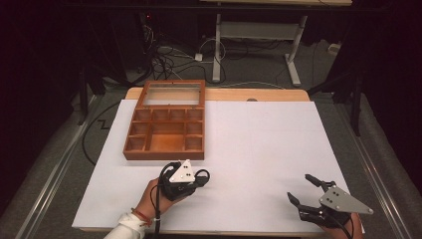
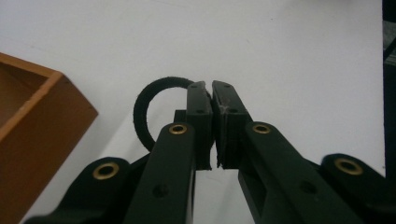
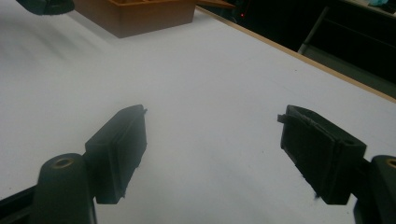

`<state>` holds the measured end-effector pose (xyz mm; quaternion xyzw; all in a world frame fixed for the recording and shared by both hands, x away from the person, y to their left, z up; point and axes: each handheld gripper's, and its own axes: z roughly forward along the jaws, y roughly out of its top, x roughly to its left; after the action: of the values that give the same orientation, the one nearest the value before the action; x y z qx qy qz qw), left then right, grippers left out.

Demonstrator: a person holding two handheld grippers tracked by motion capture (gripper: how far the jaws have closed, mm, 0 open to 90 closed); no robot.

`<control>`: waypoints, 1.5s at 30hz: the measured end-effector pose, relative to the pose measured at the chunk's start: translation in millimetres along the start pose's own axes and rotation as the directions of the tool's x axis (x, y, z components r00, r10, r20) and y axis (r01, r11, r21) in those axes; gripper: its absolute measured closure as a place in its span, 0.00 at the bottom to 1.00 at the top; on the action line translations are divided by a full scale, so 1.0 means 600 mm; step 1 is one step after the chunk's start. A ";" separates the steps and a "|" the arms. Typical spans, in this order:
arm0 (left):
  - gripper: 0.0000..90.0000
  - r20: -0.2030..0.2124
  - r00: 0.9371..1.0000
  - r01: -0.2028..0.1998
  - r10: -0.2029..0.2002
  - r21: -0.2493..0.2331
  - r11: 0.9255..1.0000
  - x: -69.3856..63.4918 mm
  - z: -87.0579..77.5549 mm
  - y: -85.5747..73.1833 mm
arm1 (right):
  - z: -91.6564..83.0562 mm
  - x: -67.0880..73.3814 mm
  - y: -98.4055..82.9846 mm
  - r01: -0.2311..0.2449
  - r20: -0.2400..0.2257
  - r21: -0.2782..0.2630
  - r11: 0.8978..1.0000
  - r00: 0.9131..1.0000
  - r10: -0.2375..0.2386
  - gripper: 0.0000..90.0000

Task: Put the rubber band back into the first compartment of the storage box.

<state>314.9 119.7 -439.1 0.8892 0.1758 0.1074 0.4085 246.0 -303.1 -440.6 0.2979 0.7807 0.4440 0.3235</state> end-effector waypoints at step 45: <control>0.93 -0.249 0.964 0.072 -0.089 -0.077 0.994 0.098 -0.111 -0.017 | 0.005 0.004 -0.003 -0.007 -0.013 0.014 1.000 1.000 0.007 0.26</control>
<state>344.5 195.2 -401.2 0.8462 0.2587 0.2087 0.4164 246.6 -300.5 -443.8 0.3000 0.7850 0.4415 0.3145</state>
